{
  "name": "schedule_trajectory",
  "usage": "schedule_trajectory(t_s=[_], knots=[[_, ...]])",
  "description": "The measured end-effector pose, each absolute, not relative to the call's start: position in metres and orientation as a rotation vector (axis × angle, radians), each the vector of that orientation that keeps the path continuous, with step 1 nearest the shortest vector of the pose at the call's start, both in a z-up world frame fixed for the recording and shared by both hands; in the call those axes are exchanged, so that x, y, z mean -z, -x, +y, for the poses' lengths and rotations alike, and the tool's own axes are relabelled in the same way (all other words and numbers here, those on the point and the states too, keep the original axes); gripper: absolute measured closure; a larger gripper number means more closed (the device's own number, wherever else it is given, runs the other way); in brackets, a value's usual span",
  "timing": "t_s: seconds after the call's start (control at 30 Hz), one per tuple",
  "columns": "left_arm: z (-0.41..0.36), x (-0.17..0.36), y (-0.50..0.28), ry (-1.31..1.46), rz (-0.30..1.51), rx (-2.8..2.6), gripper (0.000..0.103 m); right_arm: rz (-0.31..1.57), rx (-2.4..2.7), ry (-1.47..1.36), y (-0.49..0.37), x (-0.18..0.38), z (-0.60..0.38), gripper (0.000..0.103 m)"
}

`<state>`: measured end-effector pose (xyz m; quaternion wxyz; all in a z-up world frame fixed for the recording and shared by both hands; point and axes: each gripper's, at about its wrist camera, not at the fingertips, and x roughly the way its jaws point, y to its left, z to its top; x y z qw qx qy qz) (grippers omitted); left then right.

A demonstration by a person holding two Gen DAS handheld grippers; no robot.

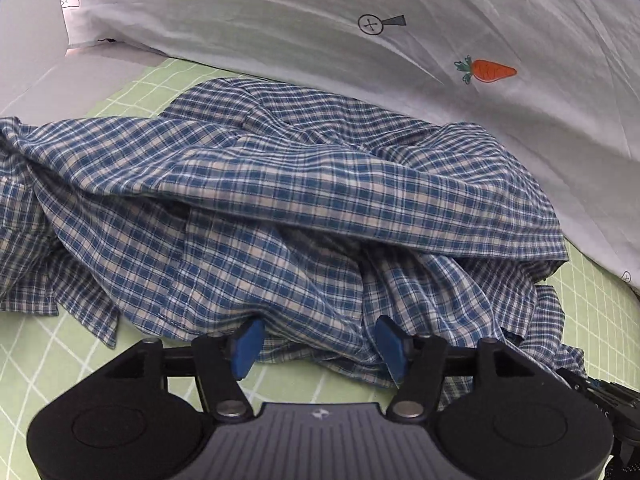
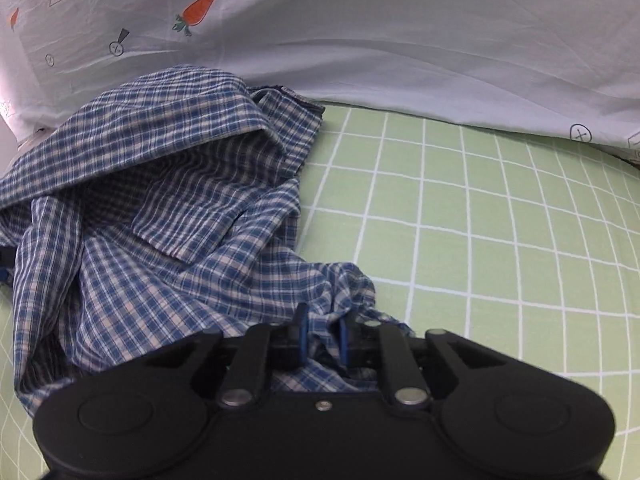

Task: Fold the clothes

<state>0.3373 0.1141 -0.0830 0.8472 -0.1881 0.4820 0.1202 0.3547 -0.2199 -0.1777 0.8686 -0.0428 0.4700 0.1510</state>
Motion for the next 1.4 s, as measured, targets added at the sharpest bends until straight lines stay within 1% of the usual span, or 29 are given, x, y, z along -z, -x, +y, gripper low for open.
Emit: schedule_trajectory(t_s=[0.17, 0.27, 0.43, 0.5, 0.53, 0.57, 0.6, 0.63, 0.67, 0.7, 0.77, 0.8, 0.9, 1.03, 1.17, 1.2, 1.27, 1.3, 1.33, 1.37, 1.4], knots=[[0.149, 0.082, -0.323, 0.418, 1.002, -0.322, 0.041, 1.027, -0.306, 0.104, -0.322, 0.173, -0.239, 0.097], [0.165, 0.075, -0.311, 0.441, 0.987, -0.366, 0.041, 1.061, -0.286, 0.102, -0.292, 0.171, -0.254, 0.097], [0.180, 0.069, -0.298, 0.456, 0.982, -0.433, 0.041, 1.135, -0.201, 0.130, -0.224, 0.167, -0.283, 0.097], [0.183, 0.069, -0.295, 0.482, 0.984, -0.435, 0.041, 1.145, -0.166, 0.133, -0.206, 0.164, -0.292, 0.095], [0.182, 0.070, -0.295, 0.485, 0.988, -0.430, 0.041, 1.139, -0.151, 0.133, -0.201, 0.162, -0.296, 0.090], [0.181, 0.071, -0.294, 0.487, 0.992, -0.425, 0.041, 1.122, -0.136, 0.129, -0.199, 0.159, -0.299, 0.075], [0.178, 0.073, -0.295, 0.481, 1.000, -0.414, 0.041, 1.099, -0.119, 0.122, -0.199, 0.155, -0.301, 0.066], [0.175, 0.075, -0.296, 0.471, 1.009, -0.402, 0.041, 1.065, -0.103, 0.105, -0.203, 0.149, -0.303, 0.053], [0.170, 0.077, -0.298, 0.459, 1.014, -0.390, 0.040, 1.030, -0.098, 0.077, -0.211, 0.142, -0.304, 0.050], [0.166, 0.080, -0.302, 0.442, 1.021, -0.377, 0.039, 0.994, -0.093, 0.049, -0.219, 0.136, -0.304, 0.049], [0.160, 0.086, -0.309, 0.405, 1.035, -0.363, 0.037, 0.936, -0.100, -0.015, -0.247, 0.125, -0.302, 0.041], [0.157, 0.090, -0.314, 0.379, 1.040, -0.365, 0.037, 0.911, -0.114, -0.033, -0.264, 0.121, -0.297, 0.040], [0.152, 0.097, -0.326, 0.343, 1.046, -0.366, 0.037, 0.844, -0.181, -0.029, -0.315, 0.115, -0.273, 0.033], [0.150, 0.104, -0.339, 0.333, 1.056, -0.377, 0.037, 0.811, -0.288, 0.022, -0.386, 0.121, -0.230, 0.032], [0.150, 0.113, -0.348, 0.326, 1.070, -0.376, 0.037, 0.834, -0.425, 0.067, -0.442, 0.132, -0.191, 0.024], [0.150, 0.115, -0.350, 0.321, 1.072, -0.375, 0.034, 0.849, -0.472, 0.087, -0.452, 0.137, -0.180, 0.023], [0.149, 0.115, -0.357, 0.281, 1.072, -0.360, 0.033, 0.881, -0.545, 0.117, -0.464, 0.147, -0.164, 0.024], [0.148, 0.115, -0.360, 0.260, 1.072, -0.352, 0.033, 0.901, -0.569, 0.141, -0.467, 0.153, -0.158, 0.027], [0.147, 0.115, -0.364, 0.240, 1.071, -0.344, 0.033, 0.920, -0.593, 0.166, -0.469, 0.159, -0.152, 0.045], [0.147, 0.116, -0.368, 0.225, 1.074, -0.333, 0.033, 0.937, -0.613, 0.195, -0.470, 0.165, -0.147, 0.076], [0.146, 0.116, -0.373, 0.217, 1.072, -0.328, 0.034, 0.942, -0.618, 0.222, -0.467, 0.169, -0.146, 0.082]])
